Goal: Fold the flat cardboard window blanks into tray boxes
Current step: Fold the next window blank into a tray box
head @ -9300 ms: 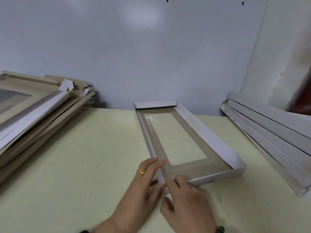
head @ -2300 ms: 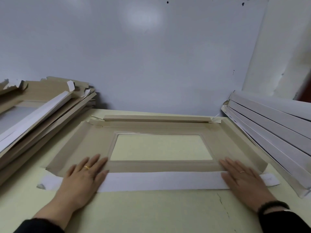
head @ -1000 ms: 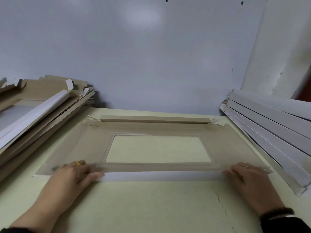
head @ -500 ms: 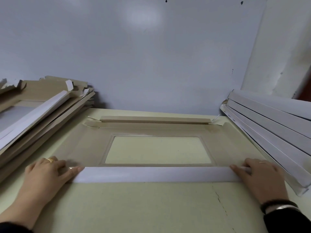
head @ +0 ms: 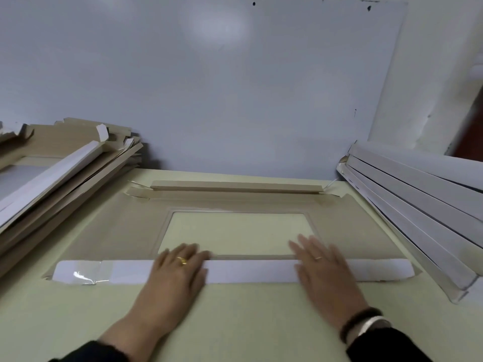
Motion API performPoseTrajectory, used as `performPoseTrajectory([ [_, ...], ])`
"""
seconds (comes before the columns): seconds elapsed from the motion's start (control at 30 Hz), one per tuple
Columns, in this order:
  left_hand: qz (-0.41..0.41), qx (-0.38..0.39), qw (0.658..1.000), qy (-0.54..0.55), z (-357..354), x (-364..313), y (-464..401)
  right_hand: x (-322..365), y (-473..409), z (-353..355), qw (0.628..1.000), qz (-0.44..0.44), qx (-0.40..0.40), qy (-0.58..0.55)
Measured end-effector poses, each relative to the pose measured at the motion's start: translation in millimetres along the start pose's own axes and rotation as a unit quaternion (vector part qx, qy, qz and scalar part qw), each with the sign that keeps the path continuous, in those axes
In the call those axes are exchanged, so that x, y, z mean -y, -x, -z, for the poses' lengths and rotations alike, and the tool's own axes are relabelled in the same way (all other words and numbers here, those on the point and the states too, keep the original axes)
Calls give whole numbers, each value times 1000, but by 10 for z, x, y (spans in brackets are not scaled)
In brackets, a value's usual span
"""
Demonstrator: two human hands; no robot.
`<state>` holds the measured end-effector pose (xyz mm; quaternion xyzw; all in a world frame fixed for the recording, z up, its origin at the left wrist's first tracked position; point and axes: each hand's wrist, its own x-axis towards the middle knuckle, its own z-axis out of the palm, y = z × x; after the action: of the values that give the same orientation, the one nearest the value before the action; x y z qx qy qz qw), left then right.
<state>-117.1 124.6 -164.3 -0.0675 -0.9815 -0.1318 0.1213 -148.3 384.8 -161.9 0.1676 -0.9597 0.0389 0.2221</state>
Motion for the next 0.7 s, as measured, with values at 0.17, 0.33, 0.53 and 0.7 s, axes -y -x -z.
performPoseTrajectory([
  [0.17, -38, 48, 998, -30, -255, -378, -116, 622, -29, -2, 991, 63, 106, -59],
  [0.33, 19, 66, 997, -46, -201, -114, -88, 290, -66, -136, 976, 13, 202, -81],
  [0.53, 140, 46, 988, -40, 58, 551, -25, -442, 68, -97, 966, -132, 216, -57],
  [0.7, 214, 45, 976, -20, 200, 944, 68, -836, 184, -85, 958, -213, 191, -27],
])
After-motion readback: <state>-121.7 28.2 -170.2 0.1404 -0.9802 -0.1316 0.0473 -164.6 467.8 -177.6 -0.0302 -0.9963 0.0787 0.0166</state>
